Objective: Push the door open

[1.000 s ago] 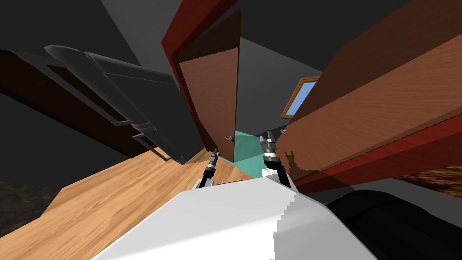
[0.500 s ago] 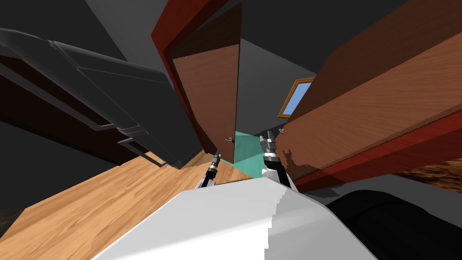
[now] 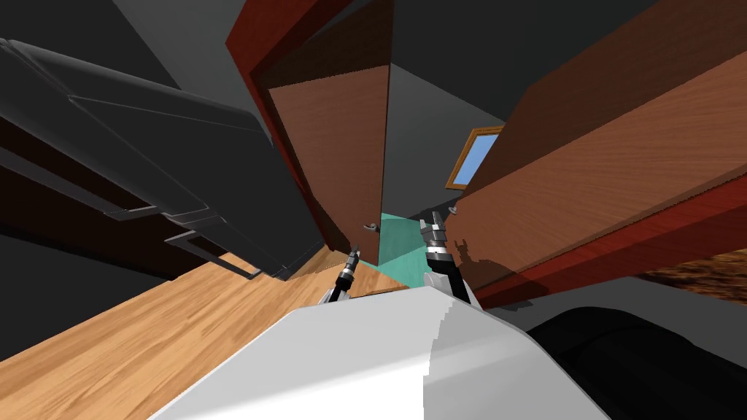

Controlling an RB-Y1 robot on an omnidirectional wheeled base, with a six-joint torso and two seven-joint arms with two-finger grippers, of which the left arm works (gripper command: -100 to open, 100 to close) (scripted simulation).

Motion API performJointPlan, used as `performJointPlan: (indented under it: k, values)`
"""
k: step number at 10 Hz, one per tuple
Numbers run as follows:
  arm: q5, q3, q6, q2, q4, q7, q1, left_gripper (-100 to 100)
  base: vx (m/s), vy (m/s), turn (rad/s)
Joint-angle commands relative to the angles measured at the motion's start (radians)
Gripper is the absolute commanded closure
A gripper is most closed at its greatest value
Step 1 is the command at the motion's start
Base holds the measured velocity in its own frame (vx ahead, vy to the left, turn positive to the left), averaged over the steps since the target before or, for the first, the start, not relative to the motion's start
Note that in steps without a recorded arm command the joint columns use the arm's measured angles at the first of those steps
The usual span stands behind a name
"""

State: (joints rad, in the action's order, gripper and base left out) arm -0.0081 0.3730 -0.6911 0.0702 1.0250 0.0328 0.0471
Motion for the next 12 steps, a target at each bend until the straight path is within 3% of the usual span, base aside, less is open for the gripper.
performJointPlan:
  k: [1, 9, 10, 12]
  values:
    - [-0.001, 0.011, -0.01, -0.002, -0.034, 0.006, -0.012, -100, 0.06, 0.064, -0.091]
    - [-0.007, 0.062, -0.054, -0.023, -0.206, 0.033, -0.079, -100, 0.07, 0.078, -0.089]
    - [-0.006, 0.058, -0.047, -0.021, -0.188, 0.031, -0.073, -100, 0.023, 0.028, -0.016]
    - [-0.005, 0.054, -0.049, -0.016, -0.195, 0.03, -0.076, -100, 0.134, -0.053, -0.026]
